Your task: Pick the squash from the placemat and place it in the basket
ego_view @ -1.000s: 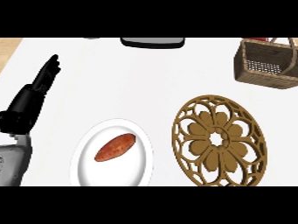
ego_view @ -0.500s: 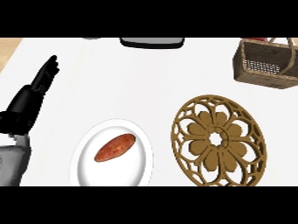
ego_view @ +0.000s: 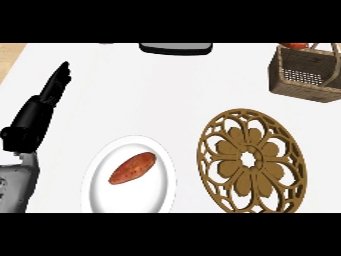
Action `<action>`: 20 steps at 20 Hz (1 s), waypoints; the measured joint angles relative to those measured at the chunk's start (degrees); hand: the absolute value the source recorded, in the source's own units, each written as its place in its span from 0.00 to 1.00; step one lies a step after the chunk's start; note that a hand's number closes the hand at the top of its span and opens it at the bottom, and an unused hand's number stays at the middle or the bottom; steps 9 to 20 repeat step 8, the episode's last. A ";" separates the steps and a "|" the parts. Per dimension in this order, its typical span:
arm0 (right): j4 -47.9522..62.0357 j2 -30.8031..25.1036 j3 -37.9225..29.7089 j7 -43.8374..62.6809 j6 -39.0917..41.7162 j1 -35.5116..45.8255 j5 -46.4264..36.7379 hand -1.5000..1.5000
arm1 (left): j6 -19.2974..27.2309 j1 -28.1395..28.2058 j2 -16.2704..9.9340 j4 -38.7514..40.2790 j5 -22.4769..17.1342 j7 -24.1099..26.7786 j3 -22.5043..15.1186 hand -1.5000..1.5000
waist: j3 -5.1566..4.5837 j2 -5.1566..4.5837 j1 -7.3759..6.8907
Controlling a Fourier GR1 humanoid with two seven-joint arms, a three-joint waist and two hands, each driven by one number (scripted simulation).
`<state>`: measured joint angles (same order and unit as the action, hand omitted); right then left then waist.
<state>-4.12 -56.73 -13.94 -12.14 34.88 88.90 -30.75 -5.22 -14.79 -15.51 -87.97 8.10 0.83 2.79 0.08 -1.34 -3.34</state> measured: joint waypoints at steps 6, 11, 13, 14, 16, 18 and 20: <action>2.57 -5.09 -6.49 6.17 -6.91 -0.74 6.14 0.00 | -0.19 -0.24 0.01 0.05 -0.12 0.14 0.11 0.50 | 0.08 -0.49 -0.38; 3.00 -7.10 -8.10 7.01 -8.42 -1.81 7.73 0.00 | -0.21 -0.26 0.17 -0.10 -0.16 0.17 0.02 0.50 | 0.16 -0.70 -0.53; 3.00 -7.10 -8.10 7.01 -8.42 -1.81 7.73 0.00 | -0.21 -0.26 0.17 -0.10 -0.16 0.17 0.02 0.50 | 0.16 -0.70 -0.53; 3.00 -7.10 -8.10 7.01 -8.42 -1.81 7.73 0.00 | -0.21 -0.26 0.17 -0.10 -0.16 0.17 0.02 0.50 | 0.16 -0.70 -0.53; 3.00 -7.10 -8.10 7.01 -8.42 -1.81 7.73 0.00 | -0.21 -0.26 0.17 -0.10 -0.16 0.17 0.02 0.50 | 0.16 -0.70 -0.53; 3.00 -7.10 -8.10 7.01 -8.42 -1.81 7.73 0.00 | -0.21 -0.26 0.17 -0.10 -0.16 0.17 0.02 0.50 | 0.16 -0.70 -0.53; 3.00 -7.10 -8.10 7.01 -8.42 -1.81 7.73 0.00 | -0.21 -0.26 0.17 -0.10 -0.16 0.17 0.02 0.50 | 0.16 -0.70 -0.53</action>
